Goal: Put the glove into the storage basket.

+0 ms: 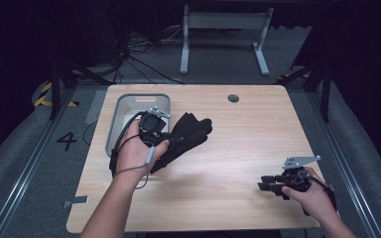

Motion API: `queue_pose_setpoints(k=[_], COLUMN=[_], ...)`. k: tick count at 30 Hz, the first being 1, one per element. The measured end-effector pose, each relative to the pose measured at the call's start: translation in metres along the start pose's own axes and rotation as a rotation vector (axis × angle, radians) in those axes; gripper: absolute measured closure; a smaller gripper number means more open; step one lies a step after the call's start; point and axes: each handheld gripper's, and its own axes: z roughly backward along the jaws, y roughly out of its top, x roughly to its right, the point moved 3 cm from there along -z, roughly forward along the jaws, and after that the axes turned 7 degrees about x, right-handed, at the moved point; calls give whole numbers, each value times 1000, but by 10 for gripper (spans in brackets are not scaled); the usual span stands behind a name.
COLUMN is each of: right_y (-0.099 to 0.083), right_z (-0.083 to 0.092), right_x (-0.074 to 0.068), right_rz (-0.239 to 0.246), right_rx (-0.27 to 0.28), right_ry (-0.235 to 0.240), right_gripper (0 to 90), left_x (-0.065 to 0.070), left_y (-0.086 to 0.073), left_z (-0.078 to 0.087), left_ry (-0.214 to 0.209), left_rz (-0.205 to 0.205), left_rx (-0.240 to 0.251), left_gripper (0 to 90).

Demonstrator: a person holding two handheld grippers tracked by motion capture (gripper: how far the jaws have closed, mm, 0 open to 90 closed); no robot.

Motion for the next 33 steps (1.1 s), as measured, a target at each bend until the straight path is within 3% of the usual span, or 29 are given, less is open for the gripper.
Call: queue_pose_setpoints(k=[5,7,8,10,16,26,33], right_y=[-2,-2,-3,-3,-6,-8,-8], right_z=[2,2,3,3,5,4,4], right_x=[0,0,-1,-1,0,-1,-1], right_rz=[-15,-14,-19,-27,-32,-34,-35], right_rx=[6,7,6,10,11,8,9], right_ry=[-3,-4,-6,-7,-9,-11,-7], right_gripper=[632,631,624,621,621,616,616], left_x=[-22,-24,-31,-36,-47,-77,-94], left_y=[4,4,5,6,9,9,5], left_z=[0,0,-2,-4,-7,-13,-16], left_ry=[53,63,102,125,155,245,297], left_rz=[51,58,83,102,137,230,274], left_rx=[9,12,17,12,27,58,61], left_gripper=[666,666,666,665,665,664,663])
